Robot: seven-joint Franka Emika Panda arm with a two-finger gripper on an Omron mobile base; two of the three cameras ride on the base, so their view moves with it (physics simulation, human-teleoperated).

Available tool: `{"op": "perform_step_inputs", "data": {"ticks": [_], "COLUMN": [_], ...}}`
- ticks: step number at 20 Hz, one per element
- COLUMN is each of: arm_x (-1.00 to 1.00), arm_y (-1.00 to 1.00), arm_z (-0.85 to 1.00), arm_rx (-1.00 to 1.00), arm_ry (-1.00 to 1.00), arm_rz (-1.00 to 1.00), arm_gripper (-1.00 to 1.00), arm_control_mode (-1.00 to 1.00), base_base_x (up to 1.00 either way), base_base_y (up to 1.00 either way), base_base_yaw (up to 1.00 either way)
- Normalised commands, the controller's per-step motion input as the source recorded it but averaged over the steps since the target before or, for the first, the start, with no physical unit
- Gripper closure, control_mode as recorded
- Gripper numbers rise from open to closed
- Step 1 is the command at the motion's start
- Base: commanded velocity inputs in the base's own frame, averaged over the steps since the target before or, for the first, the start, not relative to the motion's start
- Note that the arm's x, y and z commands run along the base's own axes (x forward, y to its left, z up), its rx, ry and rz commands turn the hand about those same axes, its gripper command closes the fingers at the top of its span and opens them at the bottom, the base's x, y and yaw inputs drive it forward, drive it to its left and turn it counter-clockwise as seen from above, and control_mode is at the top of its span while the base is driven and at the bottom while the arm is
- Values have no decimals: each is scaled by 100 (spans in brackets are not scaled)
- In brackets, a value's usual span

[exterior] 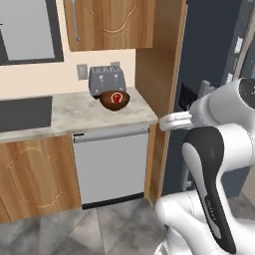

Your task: Take the steak, bell pepper, and garlic from the freezer and place them in the bowl on the counter.

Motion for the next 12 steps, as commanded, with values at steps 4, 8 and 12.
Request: {"op": "perform_step_inputs", "data": {"ticks": [4,8,12], "arm_x": [0,0,0], "arm_y": [0,0,0], "arm_z": [0,0,0], "arm_rx": [0,0,0], "arm_ry": [0,0,0], "arm_rz": [0,0,0], "arm_gripper": [100,100,100], "arm_control_mode": [100,100,100], "base_base_x": [44,67,66], "base_base_y": [59,43,7], "base_base_yaw": [0,0,0]}}
